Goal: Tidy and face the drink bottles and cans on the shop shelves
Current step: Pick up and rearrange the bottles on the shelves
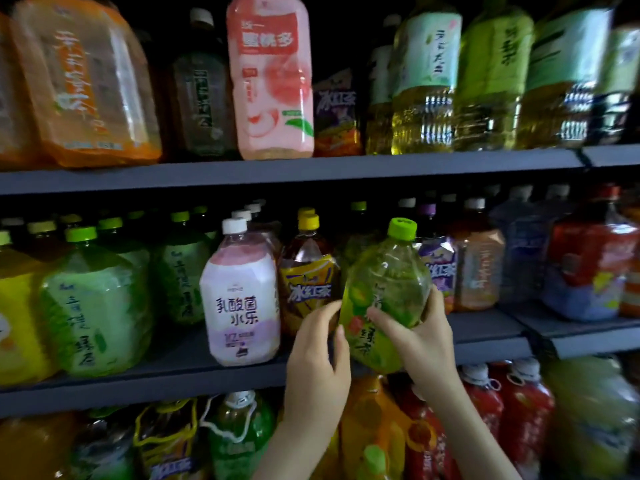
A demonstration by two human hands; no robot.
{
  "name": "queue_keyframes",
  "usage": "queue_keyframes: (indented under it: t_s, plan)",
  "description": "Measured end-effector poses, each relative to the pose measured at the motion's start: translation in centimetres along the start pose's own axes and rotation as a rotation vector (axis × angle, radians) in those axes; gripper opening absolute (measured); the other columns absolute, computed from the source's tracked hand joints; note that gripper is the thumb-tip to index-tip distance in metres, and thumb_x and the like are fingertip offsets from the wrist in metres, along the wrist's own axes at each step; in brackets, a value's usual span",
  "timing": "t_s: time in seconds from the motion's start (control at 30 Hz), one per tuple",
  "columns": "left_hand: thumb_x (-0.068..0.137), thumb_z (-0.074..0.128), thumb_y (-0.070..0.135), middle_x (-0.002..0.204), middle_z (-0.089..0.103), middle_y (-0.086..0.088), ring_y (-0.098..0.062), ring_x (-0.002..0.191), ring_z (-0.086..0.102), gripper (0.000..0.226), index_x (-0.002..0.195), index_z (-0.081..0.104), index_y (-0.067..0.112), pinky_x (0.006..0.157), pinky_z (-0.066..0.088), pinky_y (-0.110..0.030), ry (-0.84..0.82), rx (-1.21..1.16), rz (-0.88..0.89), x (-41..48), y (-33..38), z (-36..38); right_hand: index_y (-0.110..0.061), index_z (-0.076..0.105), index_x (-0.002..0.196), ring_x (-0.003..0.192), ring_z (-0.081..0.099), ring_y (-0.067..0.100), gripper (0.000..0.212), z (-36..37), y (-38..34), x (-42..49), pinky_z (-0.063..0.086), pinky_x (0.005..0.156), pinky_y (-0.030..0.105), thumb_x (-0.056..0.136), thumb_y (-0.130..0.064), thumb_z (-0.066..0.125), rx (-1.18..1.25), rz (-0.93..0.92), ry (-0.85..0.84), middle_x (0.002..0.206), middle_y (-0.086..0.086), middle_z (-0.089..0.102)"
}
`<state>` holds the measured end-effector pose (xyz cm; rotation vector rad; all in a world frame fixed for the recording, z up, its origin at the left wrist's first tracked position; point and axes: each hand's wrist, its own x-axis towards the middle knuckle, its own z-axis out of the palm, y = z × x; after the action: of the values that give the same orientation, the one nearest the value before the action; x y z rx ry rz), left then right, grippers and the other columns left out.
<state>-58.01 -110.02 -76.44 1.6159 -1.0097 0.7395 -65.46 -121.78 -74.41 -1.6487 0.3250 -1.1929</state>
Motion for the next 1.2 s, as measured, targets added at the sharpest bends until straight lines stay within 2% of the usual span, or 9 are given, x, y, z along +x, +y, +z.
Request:
queue_keyframes:
  t_s: [0.17, 0.3, 0.4, 0.5, 0.63, 0.73, 0.83, 0.97, 1.2]
  plan:
    - [0.087, 0.061, 0.008, 0.138, 0.042, -0.007, -0.010, 0.130, 0.033, 0.064, 0.142, 0.028, 0.020, 0.108, 0.019, -0.008, 0.013, 0.095, 0.020, 0.6, 0.2, 4.1, -0.051, 0.040, 0.111, 0.093, 0.058, -0.011, 0.060, -0.4, 1.1, 2.7, 0.048, 0.075, 0.009, 0.070, -0.032, 0.080, -0.143, -0.014, -0.178, 0.106, -0.020, 0.060]
    - [0.088, 0.056, 0.008, 0.143, 0.033, -0.014, -0.022, 0.134, 0.027, 0.070, 0.147, 0.019, 0.017, 0.109, 0.019, -0.035, 0.025, 0.197, 0.002, 0.9, 0.0, 5.6, -0.033, 0.010, 0.149, 0.110, 0.050, -0.002, 0.093, -0.4, 1.7, 3.5, 0.041, 0.081, 0.000, 0.079, -0.035, 0.072, -0.220, 0.020, -0.244, 0.123, -0.017, 0.050]
    - [0.085, 0.061, 0.010, 0.146, 0.026, -0.017, -0.029, 0.135, 0.025, 0.076, 0.148, 0.018, 0.010, 0.111, 0.011, -0.029, -0.050, 0.290, 0.067, 0.8, -0.2, 6.5, -0.032, 0.005, 0.150, 0.121, 0.049, 0.007, 0.085, -0.8, 2.6, 3.3, 0.043, 0.096, 0.016, 0.088, -0.030, 0.063, -0.260, -0.018, -0.203, 0.135, -0.005, 0.051]
    - [0.071, 0.078, 0.004, 0.151, 0.019, -0.023, -0.031, 0.138, 0.017, 0.097, 0.147, 0.019, 0.002, 0.107, 0.010, -0.017, -0.174, 0.404, 0.054, 0.6, -0.7, 7.1, -0.028, 0.011, 0.150, 0.122, 0.043, 0.009, 0.072, -0.8, 3.0, 3.2, 0.040, 0.097, 0.019, 0.093, -0.028, 0.054, -0.386, -0.094, -0.151, 0.135, -0.004, 0.047]
    - [0.080, 0.056, -0.004, 0.154, 0.009, -0.024, -0.034, 0.143, 0.002, 0.075, 0.145, 0.019, -0.005, 0.113, 0.013, -0.041, -0.139, 0.607, 0.174, 1.3, -1.2, 7.7, -0.016, 0.023, 0.148, 0.110, 0.040, 0.011, 0.064, -0.2, 3.4, 3.9, 0.033, 0.083, 0.016, 0.093, -0.029, 0.054, -0.540, -0.207, -0.058, 0.123, 0.000, 0.045]
    - [0.083, 0.042, -0.004, 0.154, 0.009, -0.021, -0.034, 0.144, 0.004, 0.068, 0.147, 0.018, -0.001, 0.118, 0.009, -0.044, -0.096, 0.707, 0.265, 2.6, -2.0, 8.2, -0.008, 0.035, 0.141, 0.114, 0.043, 0.016, 0.060, 0.2, 3.8, 4.9, 0.033, 0.087, 0.017, 0.089, -0.024, 0.061, -0.560, -0.237, -0.011, 0.124, 0.005, 0.048]
    - [0.072, 0.068, -0.006, 0.152, 0.022, -0.021, -0.033, 0.141, 0.019, 0.084, 0.145, 0.027, -0.001, 0.112, 0.024, -0.045, -0.157, 0.722, 0.234, 3.6, -2.0, 8.5, -0.004, 0.042, 0.132, 0.111, 0.043, 0.018, 0.063, -0.2, 4.1, 5.8, 0.035, 0.091, 0.022, 0.080, -0.022, 0.073, -0.558, -0.304, 0.097, 0.118, 0.009, 0.050]
    - [0.067, 0.069, -0.011, 0.149, 0.030, -0.022, -0.036, 0.136, 0.031, 0.084, 0.142, 0.031, -0.002, 0.107, 0.033, -0.045, -0.166, 0.701, 0.193, 4.1, -1.4, 9.0, 0.001, 0.039, 0.132, 0.111, 0.039, 0.026, 0.075, -1.7, 3.8, 7.9, 0.036, 0.096, 0.041, 0.075, -0.027, 0.078, -0.522, -0.287, 0.348, 0.120, 0.018, 0.047]
    - [0.060, 0.084, 0.004, 0.149, 0.027, -0.021, -0.033, 0.137, 0.026, 0.097, 0.142, 0.032, -0.001, 0.107, 0.033, -0.043, -0.242, 0.659, 0.084, 4.4, -0.4, 9.5, 0.000, 0.026, 0.144, 0.135, 0.031, 0.032, 0.093, -1.8, 2.1, 12.0, 0.024, 0.110, 0.041, 0.076, -0.043, 0.073, -0.591, -0.181, 0.232, 0.143, 0.018, 0.038]
